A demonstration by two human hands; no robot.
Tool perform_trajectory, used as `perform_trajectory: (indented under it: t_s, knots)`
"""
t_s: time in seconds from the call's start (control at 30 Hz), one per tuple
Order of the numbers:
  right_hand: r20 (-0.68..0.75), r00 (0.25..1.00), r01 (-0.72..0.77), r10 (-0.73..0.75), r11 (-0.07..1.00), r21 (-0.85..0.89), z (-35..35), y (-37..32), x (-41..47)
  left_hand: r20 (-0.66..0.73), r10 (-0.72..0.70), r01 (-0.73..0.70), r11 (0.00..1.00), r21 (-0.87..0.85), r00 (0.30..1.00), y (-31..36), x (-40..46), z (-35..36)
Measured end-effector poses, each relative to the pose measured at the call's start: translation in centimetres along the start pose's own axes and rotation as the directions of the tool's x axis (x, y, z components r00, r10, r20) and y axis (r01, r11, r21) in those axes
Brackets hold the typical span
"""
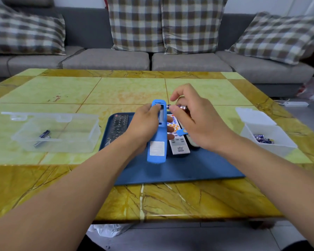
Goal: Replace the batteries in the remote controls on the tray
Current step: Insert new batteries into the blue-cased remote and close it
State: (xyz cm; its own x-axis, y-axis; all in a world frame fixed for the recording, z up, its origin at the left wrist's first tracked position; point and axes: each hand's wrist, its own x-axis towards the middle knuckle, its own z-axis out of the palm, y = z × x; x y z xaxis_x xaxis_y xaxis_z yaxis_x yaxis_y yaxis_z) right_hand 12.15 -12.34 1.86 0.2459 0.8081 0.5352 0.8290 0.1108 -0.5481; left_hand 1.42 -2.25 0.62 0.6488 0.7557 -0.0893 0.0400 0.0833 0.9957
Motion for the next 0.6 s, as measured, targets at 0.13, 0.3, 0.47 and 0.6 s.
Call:
perform_trajectory:
  t_s: [0.13, 0.3, 0.47, 0.6]
  knots:
    - [-0.087, 0.996, 0.030, -0.035, 0.998, -0.056, 1.6, 0.3, -0.4, 0.020, -0.111, 0.112, 0.982, -0.149, 0.994, 0.8, -0.5, 0.5]
    - [-0.059, 0.981, 0.162, -0.182, 0.954, -0.252, 1.6, 1.0, 0.1, 0.035, -0.112, 0.117, 0.975, -0.189, 0.993, 0.7, -0.9, 0.8]
    - [0.141, 0.979, 0.180, -0.145, 0.945, -0.272, 2.4, 0.9, 0.3, -0.009, -0.130, 0.125, 0.972, -0.201, 0.992, 0.5, -0.7, 0.3]
    - [0.102, 0.990, 0.119, -0.100, 0.974, -0.195, 2.8, 1.2, 0.4, 0.020, -0.159, 0.159, 0.967, -0.197, 0.987, 0.4, -0.6, 0.0]
